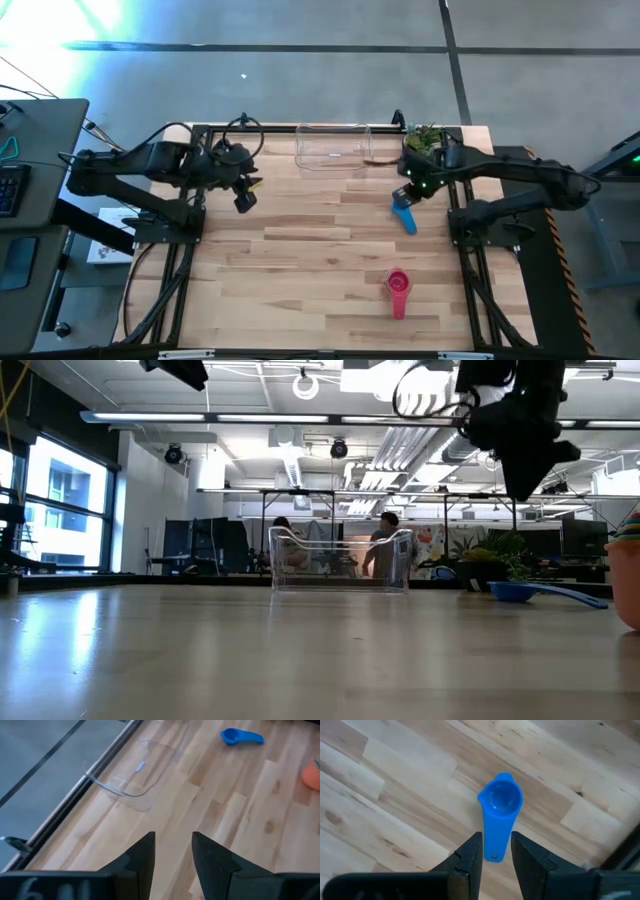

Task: Nest measuring cups in basket
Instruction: Stack the blue measuring cup on top of the other red measuring cup

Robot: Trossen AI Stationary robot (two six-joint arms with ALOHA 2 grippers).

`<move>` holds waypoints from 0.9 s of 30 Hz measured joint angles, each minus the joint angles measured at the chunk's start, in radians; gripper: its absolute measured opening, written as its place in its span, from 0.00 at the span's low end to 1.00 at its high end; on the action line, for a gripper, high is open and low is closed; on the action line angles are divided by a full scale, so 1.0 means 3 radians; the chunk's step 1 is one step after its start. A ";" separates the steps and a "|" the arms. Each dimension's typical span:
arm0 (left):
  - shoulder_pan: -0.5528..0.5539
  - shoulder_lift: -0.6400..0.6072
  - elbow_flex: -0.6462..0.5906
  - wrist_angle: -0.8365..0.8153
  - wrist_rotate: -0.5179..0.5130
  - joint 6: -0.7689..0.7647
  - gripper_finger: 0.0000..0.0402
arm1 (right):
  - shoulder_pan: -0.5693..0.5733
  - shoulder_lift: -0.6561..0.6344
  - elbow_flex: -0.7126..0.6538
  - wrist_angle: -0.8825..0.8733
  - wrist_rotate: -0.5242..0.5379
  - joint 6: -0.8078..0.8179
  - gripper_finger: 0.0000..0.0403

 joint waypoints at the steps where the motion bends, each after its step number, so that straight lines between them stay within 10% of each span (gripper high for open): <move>1: 0.0040 0.0000 0.0000 -0.0001 -0.0001 0.0025 0.29 | -0.0082 0.0000 -0.0053 0.0061 -0.0073 -0.0063 0.23; 27: 0.0782 0.0000 0.0000 0.0003 0.0005 0.0438 0.29 | -0.0366 0.0023 -0.1133 0.1129 -0.0110 -0.0004 0.23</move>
